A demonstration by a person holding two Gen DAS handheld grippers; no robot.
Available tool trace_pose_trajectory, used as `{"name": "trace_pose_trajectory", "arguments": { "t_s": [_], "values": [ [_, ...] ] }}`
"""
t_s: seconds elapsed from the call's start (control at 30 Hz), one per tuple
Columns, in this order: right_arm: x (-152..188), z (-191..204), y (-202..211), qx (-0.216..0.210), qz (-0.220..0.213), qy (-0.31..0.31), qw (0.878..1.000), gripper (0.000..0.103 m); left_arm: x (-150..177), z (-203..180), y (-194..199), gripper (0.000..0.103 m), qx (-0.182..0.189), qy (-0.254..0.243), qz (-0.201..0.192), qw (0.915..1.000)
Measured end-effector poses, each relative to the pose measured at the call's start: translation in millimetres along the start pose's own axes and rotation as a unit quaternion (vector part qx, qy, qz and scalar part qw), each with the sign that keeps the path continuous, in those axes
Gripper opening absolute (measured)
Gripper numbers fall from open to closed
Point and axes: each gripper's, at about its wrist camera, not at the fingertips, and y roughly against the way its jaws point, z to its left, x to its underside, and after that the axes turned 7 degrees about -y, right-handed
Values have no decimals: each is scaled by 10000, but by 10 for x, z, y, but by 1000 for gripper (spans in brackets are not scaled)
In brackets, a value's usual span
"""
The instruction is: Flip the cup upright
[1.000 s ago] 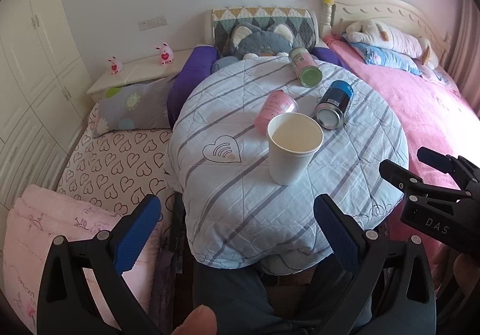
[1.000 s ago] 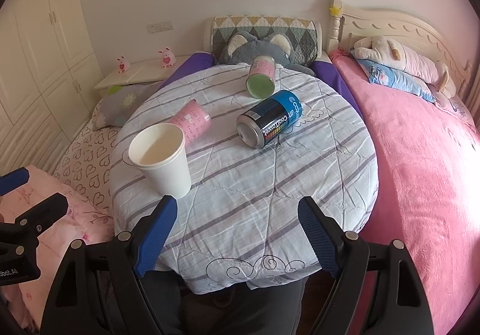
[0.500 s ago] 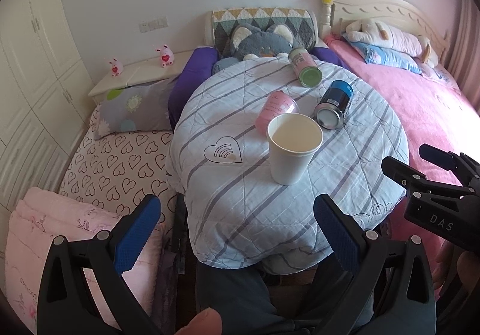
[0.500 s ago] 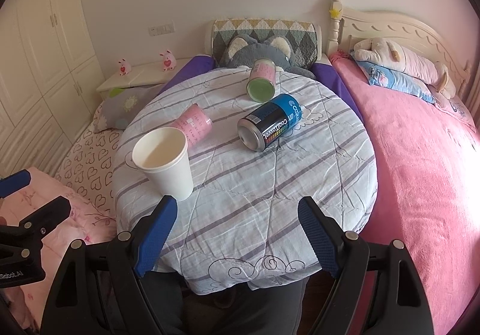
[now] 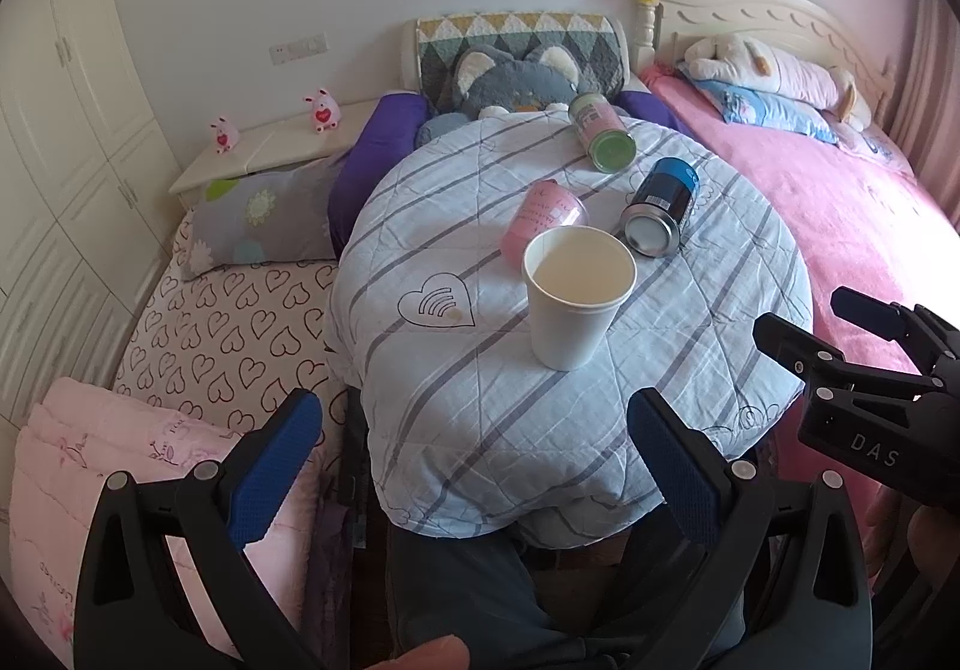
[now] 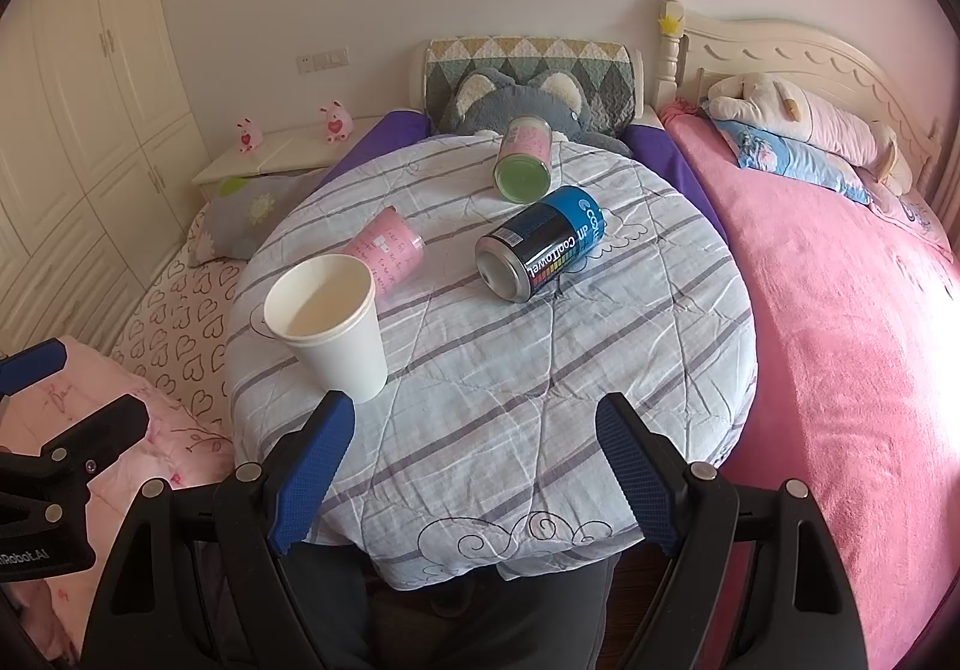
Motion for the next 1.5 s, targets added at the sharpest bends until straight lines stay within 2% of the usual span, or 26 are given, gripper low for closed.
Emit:
{"name": "trace_pose_trajectory", "arguments": {
  "t_s": [0.6,0.93,1.5],
  "values": [
    [16,-41,29,70,-73,-55,9999,84,-61,-99,16,103,72,-67,-57,9999],
    [18,-32,219,145,-321,-97,9993,84,-76,-186,60,103,126,-143,-149,9997],
    [12,-57,245,137,-338,-124,9993,84,-82,-214,68,103,132,-167,-199,9996]
  ]
}}
